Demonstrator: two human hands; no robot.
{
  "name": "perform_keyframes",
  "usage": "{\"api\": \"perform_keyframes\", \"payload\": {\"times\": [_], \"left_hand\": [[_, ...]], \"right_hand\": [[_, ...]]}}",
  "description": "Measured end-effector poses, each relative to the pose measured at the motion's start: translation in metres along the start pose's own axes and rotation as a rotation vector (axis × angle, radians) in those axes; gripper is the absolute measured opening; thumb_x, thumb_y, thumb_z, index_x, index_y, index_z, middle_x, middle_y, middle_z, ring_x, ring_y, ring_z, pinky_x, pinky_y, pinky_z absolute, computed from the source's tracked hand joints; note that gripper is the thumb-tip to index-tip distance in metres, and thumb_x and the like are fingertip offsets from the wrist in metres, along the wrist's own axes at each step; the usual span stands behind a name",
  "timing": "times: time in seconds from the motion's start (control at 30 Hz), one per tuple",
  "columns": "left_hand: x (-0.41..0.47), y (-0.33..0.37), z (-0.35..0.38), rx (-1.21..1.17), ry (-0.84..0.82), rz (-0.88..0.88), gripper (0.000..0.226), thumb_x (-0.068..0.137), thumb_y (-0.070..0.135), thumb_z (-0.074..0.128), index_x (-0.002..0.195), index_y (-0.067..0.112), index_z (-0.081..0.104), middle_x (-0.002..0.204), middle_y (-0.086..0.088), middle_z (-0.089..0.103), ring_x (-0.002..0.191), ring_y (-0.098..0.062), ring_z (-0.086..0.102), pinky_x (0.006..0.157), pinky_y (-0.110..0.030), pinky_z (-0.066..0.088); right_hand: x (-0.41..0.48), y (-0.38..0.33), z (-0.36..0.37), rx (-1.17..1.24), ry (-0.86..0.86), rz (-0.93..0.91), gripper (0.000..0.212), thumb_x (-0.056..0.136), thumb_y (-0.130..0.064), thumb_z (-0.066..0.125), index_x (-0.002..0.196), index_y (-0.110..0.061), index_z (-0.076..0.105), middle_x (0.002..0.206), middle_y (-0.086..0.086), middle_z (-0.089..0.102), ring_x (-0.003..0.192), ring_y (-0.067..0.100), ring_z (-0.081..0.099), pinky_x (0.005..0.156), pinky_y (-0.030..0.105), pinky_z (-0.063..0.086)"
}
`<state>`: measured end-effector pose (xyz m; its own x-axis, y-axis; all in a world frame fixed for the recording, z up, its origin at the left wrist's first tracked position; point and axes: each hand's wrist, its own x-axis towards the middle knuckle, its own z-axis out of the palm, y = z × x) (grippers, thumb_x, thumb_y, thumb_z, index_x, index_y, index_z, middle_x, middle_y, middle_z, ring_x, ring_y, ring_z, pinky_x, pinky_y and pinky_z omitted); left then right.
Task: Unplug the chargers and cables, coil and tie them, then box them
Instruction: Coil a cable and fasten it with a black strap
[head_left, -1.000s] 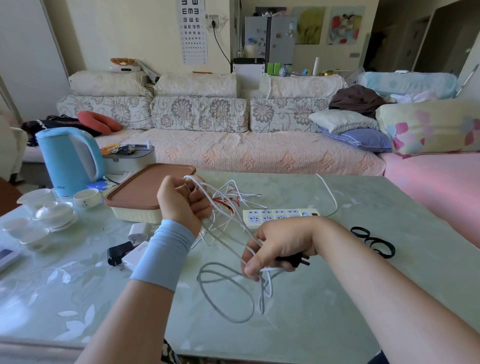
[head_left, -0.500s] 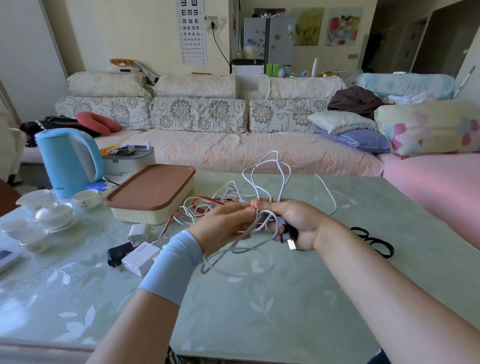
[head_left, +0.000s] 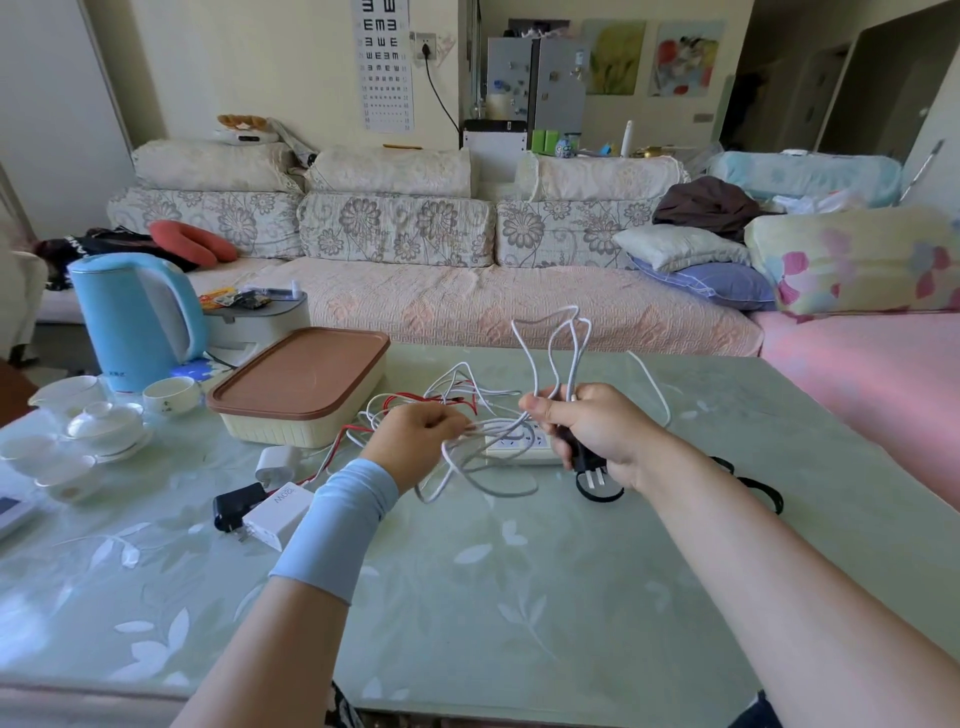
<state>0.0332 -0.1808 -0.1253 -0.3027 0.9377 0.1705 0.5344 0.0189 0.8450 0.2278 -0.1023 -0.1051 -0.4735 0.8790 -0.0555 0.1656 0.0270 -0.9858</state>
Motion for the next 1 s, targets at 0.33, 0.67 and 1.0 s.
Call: {"api": "perform_keyframes", "payload": {"times": [0.33,0.67,1.0], "left_hand": [[0.008,-0.009,-0.003,-0.456,-0.294,-0.574,0.050,0.077,0.070,0.057,0.061,0.025,0.044,0.054,0.008,0.029,0.046,-0.011,0.020,0.046,-0.022,0.015],[0.015,-0.043,-0.014,0.405,-0.107,-0.435,0.035,0.100,0.036,0.040,0.109,0.013,0.066,0.102,-0.010,0.068,0.081,-0.028,0.067,0.085,-0.033,0.053],[-0.012,0.040,0.020,-0.491,0.079,0.131,0.036,0.092,0.008,0.060,0.128,0.009,0.059,0.122,-0.001,0.065,0.114,-0.011,0.060,0.098,-0.020,0.046]], "right_hand": [[-0.004,-0.008,0.004,0.317,0.099,-0.099,0.025,0.098,-0.011,0.052,0.073,-0.011,0.050,0.062,0.007,0.047,0.039,0.020,0.043,0.039,0.022,0.034],[0.005,-0.008,-0.029,0.583,0.240,-0.159,0.024,0.099,-0.014,0.049,0.077,-0.012,0.056,0.056,0.000,0.049,0.039,0.017,0.042,0.040,0.022,0.034],[-0.001,-0.008,0.006,0.159,0.020,-0.231,0.019,0.099,-0.016,0.052,0.083,-0.011,0.060,0.063,0.005,0.061,0.039,0.020,0.044,0.044,0.025,0.027]]}}
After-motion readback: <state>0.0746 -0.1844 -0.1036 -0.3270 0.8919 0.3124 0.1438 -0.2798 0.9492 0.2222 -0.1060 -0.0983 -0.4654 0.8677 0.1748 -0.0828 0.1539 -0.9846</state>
